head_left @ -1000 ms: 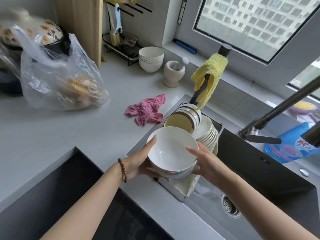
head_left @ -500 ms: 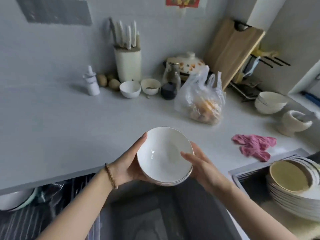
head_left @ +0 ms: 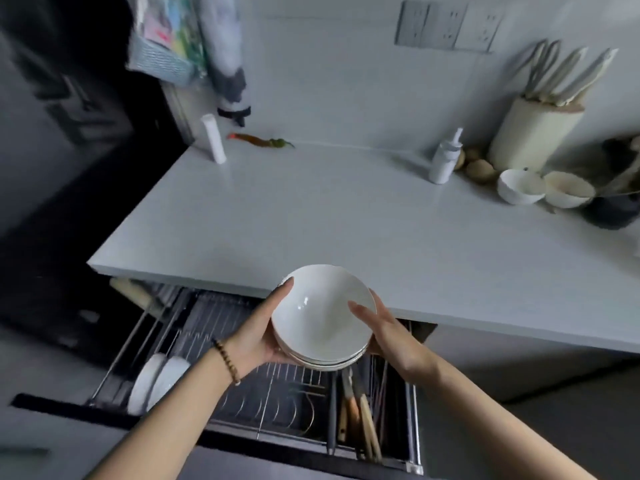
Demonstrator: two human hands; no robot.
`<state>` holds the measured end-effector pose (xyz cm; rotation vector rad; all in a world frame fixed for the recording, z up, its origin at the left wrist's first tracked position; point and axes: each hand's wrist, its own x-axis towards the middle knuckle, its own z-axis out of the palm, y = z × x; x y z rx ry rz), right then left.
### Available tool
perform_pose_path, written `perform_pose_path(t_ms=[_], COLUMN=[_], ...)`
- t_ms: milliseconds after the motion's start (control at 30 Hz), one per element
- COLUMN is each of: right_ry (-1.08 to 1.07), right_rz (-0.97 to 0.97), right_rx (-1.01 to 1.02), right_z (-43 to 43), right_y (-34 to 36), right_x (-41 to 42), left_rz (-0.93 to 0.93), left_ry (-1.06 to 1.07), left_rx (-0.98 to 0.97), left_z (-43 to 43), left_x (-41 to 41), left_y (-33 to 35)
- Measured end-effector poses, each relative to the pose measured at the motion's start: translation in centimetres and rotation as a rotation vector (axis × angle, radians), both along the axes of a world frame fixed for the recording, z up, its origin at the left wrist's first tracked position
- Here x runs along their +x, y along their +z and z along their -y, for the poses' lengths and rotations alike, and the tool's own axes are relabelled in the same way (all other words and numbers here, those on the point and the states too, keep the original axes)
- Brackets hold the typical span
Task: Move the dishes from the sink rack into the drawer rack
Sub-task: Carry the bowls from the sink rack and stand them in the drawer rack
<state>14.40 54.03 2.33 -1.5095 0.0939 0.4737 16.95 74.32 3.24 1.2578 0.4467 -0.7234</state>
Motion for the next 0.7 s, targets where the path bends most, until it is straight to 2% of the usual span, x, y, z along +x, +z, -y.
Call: perform_pose_path(t_ms=[167, 367, 500, 700], right_ry=[0.104, 0.177, 0.119, -0.073], right_rz=[-0.081, -0.198, -0.301, -0.37], right_rx=[-0.153, -0.176, -0.2, -0.275], right_z=[-8.0, -13.3, -16.1, -19.1], right_y=[-2.5, -8.3, -13.0, -19.5], right_x=[2.6, 4.4, 4.5, 5.7], left_rz=[-0.073, -0.126, -0.137, 0.007], left_ry=[0.061, 0.012, -0.142, -0.503], left_rx=[0.008, 0.099, 0.225, 0.439], left_z=[-8.6, -14.0, -16.4, -18.4], left_x=[0.8, 1.6, 3.4, 8.4], left_y=[-3.9, -9.3, -13.1, -19.1])
